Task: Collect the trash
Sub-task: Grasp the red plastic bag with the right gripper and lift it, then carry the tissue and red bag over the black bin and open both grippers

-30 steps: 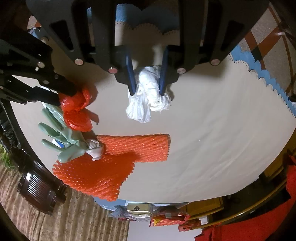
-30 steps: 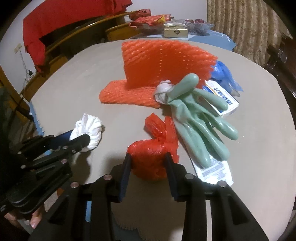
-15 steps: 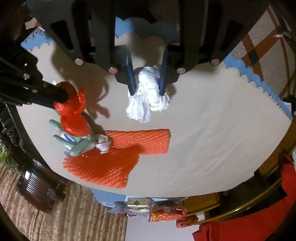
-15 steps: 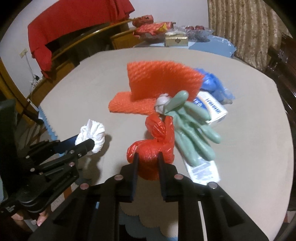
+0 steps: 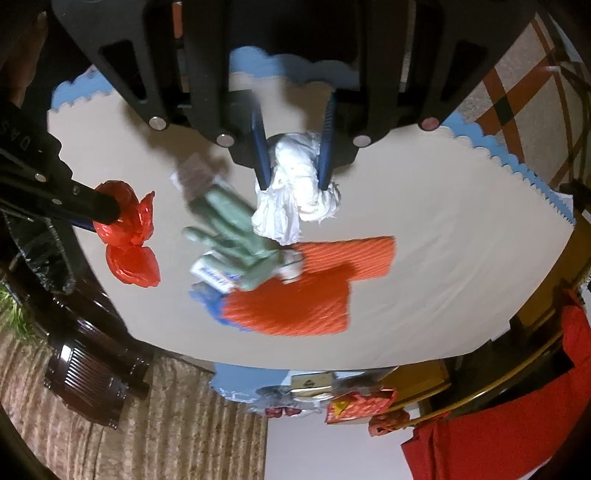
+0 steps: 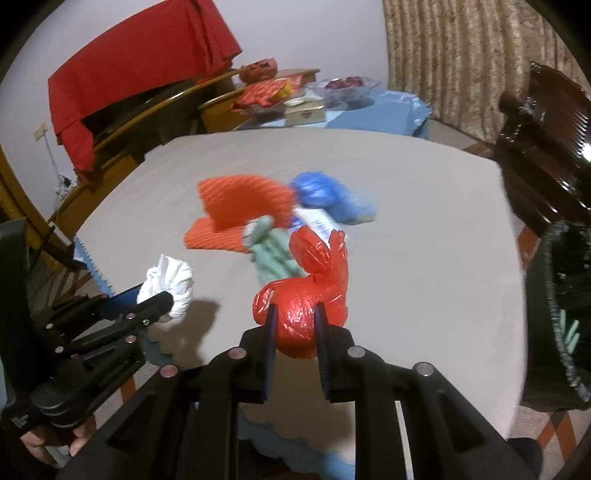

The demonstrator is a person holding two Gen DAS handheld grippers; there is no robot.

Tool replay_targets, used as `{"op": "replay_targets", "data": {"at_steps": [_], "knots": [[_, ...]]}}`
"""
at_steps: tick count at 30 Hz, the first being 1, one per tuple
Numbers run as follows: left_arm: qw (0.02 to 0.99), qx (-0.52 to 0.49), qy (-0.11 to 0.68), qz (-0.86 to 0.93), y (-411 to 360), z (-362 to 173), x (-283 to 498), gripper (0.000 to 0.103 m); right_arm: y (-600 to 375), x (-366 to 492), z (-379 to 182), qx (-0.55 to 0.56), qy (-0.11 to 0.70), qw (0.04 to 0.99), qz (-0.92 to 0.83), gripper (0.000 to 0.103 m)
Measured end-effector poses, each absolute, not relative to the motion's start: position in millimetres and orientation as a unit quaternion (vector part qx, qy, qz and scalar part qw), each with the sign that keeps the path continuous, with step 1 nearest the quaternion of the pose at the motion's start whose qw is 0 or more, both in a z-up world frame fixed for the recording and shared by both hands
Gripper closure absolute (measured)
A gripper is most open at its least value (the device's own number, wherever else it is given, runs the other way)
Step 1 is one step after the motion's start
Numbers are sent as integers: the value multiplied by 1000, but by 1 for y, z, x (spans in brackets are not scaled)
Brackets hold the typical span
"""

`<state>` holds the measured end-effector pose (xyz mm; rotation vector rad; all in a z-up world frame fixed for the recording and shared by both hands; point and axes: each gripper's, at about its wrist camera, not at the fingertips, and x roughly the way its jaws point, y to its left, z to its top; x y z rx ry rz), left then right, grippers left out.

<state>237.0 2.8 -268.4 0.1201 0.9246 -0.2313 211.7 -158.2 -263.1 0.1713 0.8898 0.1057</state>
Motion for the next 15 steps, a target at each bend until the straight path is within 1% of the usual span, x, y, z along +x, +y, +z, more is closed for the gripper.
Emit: {"op": "replay_targets", "data": {"at_steps": [15], "knots": [[890,64,420,-165,-159,-233,212,78,-327,170,-227,121,404,906,-37,84]]}}
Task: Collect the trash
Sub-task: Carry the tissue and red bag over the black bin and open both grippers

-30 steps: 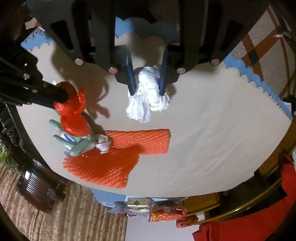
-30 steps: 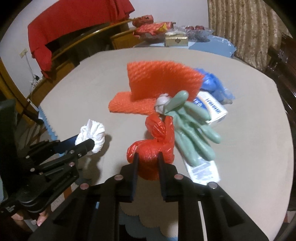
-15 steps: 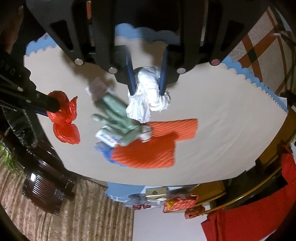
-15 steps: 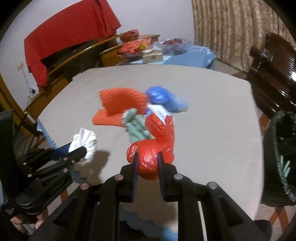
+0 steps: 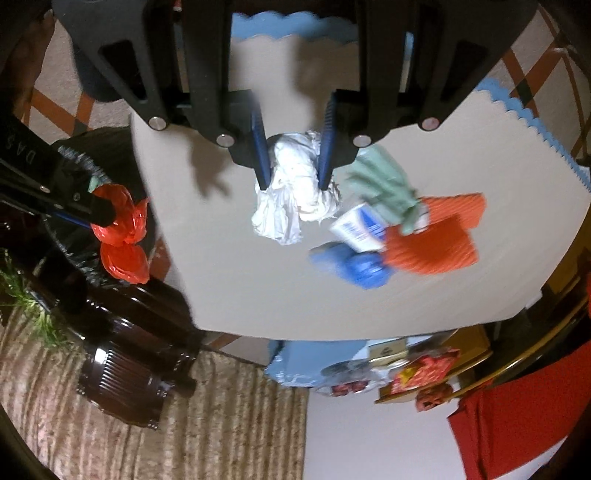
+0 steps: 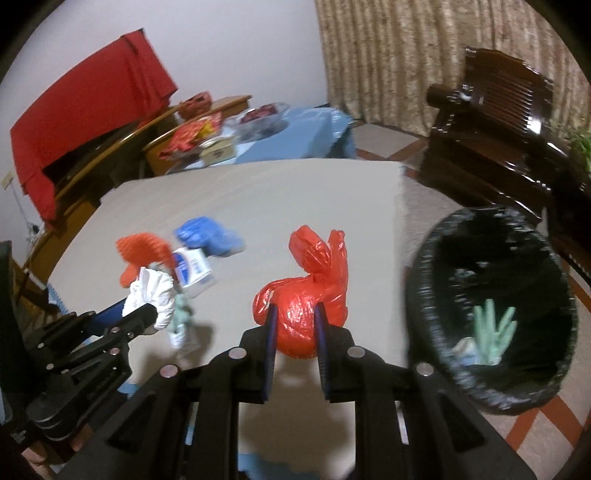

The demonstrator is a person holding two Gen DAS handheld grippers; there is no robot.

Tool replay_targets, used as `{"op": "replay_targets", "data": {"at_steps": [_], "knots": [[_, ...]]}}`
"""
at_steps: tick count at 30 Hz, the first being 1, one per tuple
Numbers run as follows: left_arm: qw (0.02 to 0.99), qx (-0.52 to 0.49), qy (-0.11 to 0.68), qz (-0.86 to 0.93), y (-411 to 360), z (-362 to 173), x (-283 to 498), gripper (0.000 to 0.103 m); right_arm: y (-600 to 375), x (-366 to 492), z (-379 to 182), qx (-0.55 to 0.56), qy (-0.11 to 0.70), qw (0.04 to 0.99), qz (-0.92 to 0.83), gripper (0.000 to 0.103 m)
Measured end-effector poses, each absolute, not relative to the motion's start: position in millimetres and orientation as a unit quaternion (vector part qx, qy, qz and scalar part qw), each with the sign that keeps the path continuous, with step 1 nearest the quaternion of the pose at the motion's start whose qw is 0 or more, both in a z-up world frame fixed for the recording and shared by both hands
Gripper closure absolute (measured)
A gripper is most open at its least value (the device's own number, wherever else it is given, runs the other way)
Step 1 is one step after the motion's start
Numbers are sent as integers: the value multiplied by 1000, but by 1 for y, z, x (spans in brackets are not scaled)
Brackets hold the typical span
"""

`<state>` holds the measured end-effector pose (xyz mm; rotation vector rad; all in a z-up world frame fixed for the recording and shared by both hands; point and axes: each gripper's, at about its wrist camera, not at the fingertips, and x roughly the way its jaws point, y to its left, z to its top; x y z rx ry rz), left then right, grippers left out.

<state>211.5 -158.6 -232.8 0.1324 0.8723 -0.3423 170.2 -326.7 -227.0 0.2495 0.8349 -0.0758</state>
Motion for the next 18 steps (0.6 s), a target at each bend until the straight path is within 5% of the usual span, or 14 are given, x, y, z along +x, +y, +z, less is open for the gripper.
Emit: {"op": "replay_targets", "data": {"at_steps": [18], "knots": [[867,89,421,-249,-362,-236,202,78,-507,128,-238,145,396,897,-134,84]]}}
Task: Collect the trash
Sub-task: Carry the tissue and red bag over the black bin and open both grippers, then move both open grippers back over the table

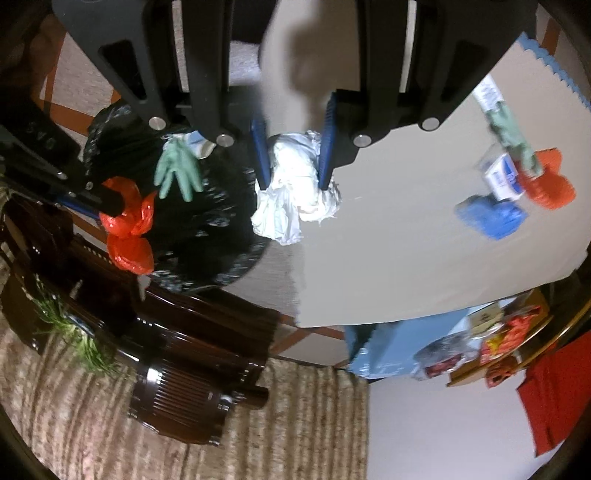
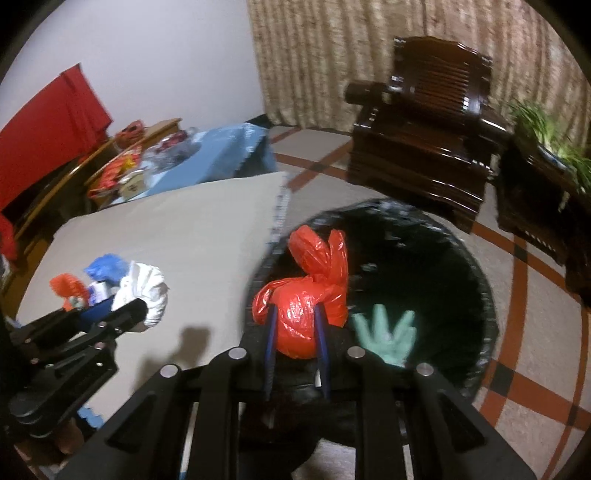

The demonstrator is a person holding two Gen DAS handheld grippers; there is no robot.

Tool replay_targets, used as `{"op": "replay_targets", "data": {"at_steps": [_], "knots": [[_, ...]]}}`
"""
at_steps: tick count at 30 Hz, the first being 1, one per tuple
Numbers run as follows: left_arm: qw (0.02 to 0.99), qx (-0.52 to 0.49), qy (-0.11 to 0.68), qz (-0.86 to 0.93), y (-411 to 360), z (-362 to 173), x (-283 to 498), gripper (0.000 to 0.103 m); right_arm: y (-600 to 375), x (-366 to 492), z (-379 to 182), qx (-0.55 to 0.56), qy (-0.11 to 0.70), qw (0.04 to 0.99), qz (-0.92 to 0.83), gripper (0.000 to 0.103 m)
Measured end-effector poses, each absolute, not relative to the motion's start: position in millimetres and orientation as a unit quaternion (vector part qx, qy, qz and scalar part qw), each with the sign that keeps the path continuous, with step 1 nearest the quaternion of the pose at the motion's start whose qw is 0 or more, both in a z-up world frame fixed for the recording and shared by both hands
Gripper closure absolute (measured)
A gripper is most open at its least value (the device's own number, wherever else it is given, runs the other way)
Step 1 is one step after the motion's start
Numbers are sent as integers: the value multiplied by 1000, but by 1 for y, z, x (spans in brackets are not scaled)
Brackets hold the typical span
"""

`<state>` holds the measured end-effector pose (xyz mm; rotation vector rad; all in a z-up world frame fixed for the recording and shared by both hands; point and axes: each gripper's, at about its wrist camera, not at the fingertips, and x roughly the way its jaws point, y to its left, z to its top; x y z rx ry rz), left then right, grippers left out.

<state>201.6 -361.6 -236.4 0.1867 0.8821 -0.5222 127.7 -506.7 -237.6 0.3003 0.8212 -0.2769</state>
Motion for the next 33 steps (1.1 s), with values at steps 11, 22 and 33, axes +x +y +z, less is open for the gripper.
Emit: {"op": "replay_targets", "data": {"at_steps": [11,22,33], "knots": [[843,115,441,-286,-463,-274,208,76,-595,128,-293,181,429,868,-173,84],[826,143,455,-302,-477,-305,207,47,-610,112,-323,222,443,849,-182,66],[860,132,420,-258,-389,-255,202,37,-552,93,-270,203,407,874,-170,66]]}}
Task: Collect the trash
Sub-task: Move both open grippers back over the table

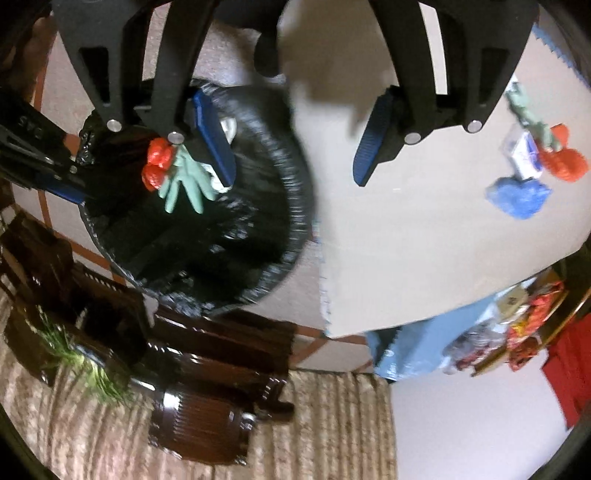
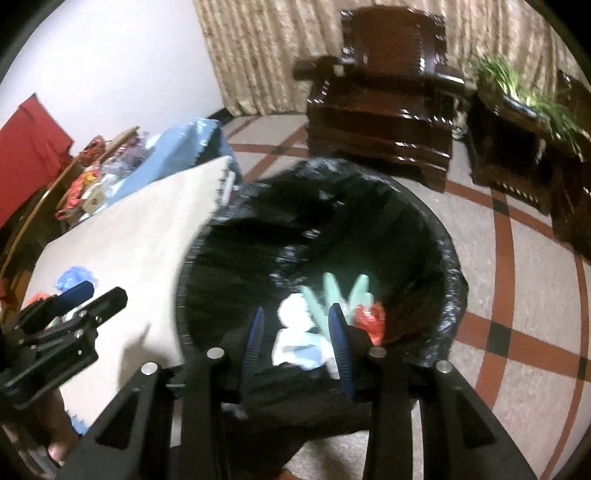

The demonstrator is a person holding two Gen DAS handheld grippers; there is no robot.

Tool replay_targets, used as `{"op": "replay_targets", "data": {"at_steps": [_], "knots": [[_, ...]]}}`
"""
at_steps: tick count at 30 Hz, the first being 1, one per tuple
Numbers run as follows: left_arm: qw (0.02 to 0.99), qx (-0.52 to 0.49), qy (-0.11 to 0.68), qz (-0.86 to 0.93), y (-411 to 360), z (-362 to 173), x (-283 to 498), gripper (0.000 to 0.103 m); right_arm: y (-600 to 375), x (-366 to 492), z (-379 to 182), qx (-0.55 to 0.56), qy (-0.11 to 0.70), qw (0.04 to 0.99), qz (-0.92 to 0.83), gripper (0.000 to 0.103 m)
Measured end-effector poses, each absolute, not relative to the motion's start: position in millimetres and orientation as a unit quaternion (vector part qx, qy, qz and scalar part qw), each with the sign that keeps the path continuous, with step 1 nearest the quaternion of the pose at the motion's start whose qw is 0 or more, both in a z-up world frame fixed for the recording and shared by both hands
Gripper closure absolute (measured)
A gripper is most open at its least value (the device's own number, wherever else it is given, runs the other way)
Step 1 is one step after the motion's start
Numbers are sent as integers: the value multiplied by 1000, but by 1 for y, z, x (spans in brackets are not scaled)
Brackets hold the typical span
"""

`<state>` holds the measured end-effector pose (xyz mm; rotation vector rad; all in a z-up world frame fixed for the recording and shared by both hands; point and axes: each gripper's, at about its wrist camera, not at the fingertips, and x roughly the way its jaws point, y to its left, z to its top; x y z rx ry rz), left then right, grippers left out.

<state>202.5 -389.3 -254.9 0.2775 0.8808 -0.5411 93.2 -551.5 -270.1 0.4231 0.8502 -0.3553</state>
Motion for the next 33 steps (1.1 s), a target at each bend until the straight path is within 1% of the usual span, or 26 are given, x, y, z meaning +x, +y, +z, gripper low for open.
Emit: {"op": "replay_targets", "data": {"at_steps": [4,8,10,15,17,19,26,33], "knots": [[875,126,404,-235,-345,-234,207,36,-517,97,-253,197,399,884,-143,66],[886,118,396,-212,-302,-220,213,36,-470,110,-240,167,398,895,-116,66],[891,117,390,-200,-281,-215,214,34,-447,118,-235,161,398,898,-98,66],[900,99,389,-168,-224,-210,222,33,-390,138,-227,133,401,904,-63,65],[904,95,388,-156,-199,-208,227,31,-364,147,-225,124,401,906,-46,62],[906,91,387,-144,-178,-210,231,30,-342,154,-224,119,402,907,-31,61],[913,65,395,-80,-75,-221,261,30,-270,190,-234,94,412,906,15,61],[919,44,390,-37,4,-227,288,30,-219,221,-244,79,420,903,44,61]]}}
